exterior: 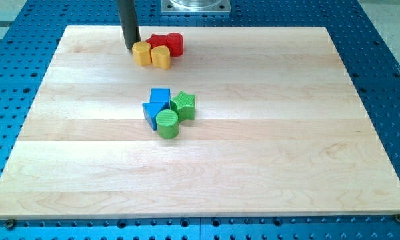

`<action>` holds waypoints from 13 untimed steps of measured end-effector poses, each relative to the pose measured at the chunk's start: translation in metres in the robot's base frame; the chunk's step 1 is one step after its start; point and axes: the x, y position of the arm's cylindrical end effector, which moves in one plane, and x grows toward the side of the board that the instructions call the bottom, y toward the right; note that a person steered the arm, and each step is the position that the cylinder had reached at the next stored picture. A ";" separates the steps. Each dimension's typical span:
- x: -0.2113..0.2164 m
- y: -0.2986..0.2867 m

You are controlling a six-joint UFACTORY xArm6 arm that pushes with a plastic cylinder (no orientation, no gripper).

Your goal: Move the red circle above the heart

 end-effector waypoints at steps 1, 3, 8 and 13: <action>0.002 0.000; 0.003 0.000; -0.031 0.041; -0.003 0.113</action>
